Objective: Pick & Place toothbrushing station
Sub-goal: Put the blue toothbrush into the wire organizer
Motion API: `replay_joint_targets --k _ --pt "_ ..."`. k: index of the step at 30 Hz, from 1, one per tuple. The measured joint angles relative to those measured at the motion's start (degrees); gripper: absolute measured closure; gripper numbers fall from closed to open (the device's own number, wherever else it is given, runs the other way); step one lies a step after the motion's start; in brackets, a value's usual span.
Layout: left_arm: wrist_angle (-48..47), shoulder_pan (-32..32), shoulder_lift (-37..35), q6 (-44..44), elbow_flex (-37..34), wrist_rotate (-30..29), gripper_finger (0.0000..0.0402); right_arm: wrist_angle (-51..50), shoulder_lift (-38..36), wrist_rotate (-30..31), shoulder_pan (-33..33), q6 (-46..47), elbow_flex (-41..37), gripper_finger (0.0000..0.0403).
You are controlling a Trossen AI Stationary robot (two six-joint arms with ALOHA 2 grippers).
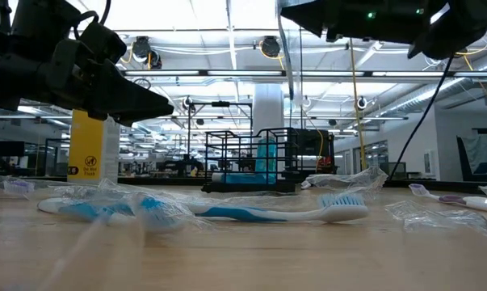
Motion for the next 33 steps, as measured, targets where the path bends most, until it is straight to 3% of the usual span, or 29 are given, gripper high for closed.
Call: replay_joint_targets --k 17,33 --pt "-0.2 0.0 0.0 0.0 0.0 0.0 0.0234 10.3 9.6 -1.4 -3.1 1.8 0.0 0.0403" --pt "-0.9 0.0 0.0 0.0 0.0 0.0 0.0233 12.1 10.4 -1.3 -4.8 5.8 -2.5 0.0403"
